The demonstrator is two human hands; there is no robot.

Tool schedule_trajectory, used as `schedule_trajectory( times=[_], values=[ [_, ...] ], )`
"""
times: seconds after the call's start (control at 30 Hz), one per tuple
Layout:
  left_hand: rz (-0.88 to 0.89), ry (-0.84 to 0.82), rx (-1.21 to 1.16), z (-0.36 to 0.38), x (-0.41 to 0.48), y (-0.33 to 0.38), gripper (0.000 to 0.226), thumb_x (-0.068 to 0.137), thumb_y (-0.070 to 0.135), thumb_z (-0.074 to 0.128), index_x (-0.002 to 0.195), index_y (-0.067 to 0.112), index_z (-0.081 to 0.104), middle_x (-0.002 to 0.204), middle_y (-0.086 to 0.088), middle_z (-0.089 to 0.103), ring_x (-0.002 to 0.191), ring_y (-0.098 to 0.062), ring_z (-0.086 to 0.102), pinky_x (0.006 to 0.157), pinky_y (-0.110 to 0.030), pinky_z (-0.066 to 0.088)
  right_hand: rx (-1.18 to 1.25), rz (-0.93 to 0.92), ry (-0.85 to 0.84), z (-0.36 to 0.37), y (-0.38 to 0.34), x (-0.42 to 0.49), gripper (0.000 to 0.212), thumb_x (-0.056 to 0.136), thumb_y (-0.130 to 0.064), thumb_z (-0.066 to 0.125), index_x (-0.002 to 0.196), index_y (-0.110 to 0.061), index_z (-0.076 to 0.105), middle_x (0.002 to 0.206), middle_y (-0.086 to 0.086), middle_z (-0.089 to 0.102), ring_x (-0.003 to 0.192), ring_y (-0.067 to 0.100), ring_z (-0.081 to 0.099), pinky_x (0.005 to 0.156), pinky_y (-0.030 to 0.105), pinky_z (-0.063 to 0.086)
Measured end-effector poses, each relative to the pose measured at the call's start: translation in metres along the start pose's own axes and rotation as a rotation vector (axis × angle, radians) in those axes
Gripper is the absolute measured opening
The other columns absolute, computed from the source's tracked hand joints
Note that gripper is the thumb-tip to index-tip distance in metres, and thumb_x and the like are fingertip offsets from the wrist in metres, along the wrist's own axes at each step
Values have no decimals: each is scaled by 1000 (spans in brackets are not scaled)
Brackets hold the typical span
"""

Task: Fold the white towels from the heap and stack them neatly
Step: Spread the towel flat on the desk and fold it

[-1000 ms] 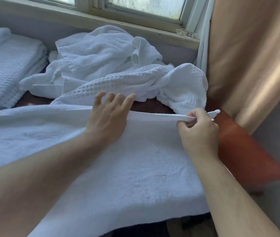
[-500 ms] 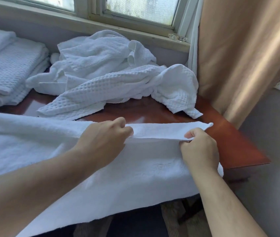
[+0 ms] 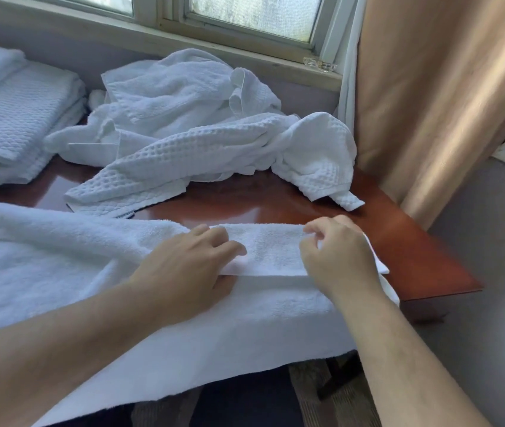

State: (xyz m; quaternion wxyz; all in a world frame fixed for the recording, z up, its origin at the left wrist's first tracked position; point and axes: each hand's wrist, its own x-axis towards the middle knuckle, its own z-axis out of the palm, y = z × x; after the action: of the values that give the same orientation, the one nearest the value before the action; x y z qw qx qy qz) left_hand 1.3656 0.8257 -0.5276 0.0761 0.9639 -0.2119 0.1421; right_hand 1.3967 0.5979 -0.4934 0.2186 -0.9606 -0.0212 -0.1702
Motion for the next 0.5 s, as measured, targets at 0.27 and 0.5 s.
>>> schedule_trajectory(
  times=[0.27,0.5],
  values=[
    [-253,79,36,6,2,-24,63,78,56,33,131,33,57,129,11,60,116,-19,55,103,-38,35,-249,-2,-373,62,-13,-1,70,96,-60,12,160,-31,9,168,8,-3,153,32,-8,122,50,-4],
    [-272,108,66,17,47,-39,43,78,48,49,113,31,65,111,11,64,103,-19,58,88,-35,43,-279,-51,-380,76,-5,45,68,99,-57,15,160,-27,12,168,11,1,154,34,-4,123,50,0]
  ],
)
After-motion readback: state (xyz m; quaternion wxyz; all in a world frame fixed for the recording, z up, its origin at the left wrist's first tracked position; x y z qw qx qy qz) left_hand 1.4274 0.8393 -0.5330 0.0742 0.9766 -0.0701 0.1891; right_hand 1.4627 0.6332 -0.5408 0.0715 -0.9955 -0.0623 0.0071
